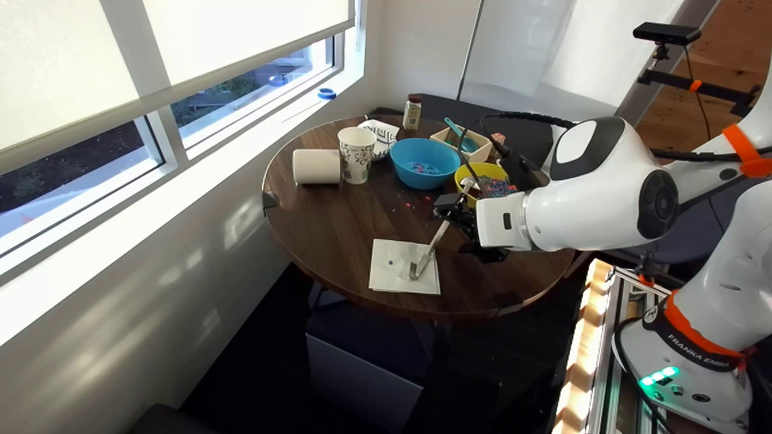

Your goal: Pick up the silver utensil, scoop some of the substance from the yellow bowl and pour it into the blue bowl, put the silver utensil back on the yellow bowl and table

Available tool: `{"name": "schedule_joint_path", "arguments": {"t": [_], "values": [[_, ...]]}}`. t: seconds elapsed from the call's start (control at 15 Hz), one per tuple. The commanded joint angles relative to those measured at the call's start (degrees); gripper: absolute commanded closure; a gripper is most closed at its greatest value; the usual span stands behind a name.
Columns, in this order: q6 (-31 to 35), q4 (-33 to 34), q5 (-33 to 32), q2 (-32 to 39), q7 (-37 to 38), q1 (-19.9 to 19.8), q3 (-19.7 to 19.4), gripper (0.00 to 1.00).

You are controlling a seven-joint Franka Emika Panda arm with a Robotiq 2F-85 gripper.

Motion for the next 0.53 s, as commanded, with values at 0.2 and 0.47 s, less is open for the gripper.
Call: {"name": "schedule_joint_path", "arguments": {"t": [0.2,0.47], "values": [[-0.3,0.1,-2.3,-0.1,1.6,0.1,0.3,0.0],[0.1,0.4,-8.7,-0.3,5.1,0.3,0.5,0.0]]}}
